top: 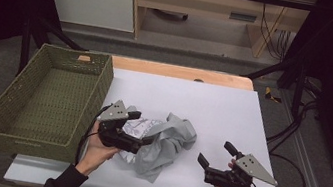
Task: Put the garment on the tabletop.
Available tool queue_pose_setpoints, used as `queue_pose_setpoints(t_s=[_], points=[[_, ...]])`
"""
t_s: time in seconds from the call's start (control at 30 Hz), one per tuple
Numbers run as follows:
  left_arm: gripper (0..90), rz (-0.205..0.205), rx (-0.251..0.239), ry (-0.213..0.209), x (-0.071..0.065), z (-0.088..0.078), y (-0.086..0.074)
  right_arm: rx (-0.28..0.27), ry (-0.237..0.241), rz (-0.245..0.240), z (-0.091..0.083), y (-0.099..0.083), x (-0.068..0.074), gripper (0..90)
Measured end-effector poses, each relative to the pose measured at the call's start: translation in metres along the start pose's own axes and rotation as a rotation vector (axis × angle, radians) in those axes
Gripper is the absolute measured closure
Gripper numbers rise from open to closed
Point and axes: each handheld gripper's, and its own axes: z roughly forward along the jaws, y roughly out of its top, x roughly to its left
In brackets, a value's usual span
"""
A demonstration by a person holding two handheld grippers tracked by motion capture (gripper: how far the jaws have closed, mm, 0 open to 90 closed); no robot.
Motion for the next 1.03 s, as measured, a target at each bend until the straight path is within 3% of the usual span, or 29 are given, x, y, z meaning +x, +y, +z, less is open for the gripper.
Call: queue_pose_setpoints(t_s=[0.13,0.27,0.53,0.67,1.03], points=[[5.4,-0.011,-0.03,0.018,0.002,-0.011,-0.009,0.003,0.002,-0.009,-0.001,0.0,-0.001,0.0],[7.0,-0.049,-0.058,0.017,0.008,-0.023,-0.023,0.004,0.003,-0.009,-0.001,0.0,-0.001,0.0],[6.5,-0.065,-0.099,0.056,0.011,-0.042,-0.042,0.0,0.004,0.0,-0.002,0.001,-0.001,0.0],[5.7,-0.075,-0.108,0.088,0.011,-0.051,-0.048,-0.002,0.005,0.0,-0.002,0.0,-0.002,0.0],[5.1,-0.1,-0.125,0.119,0.016,-0.068,-0.053,0.009,-0.001,0.005,-0.004,0.0,-0.003,0.0]])
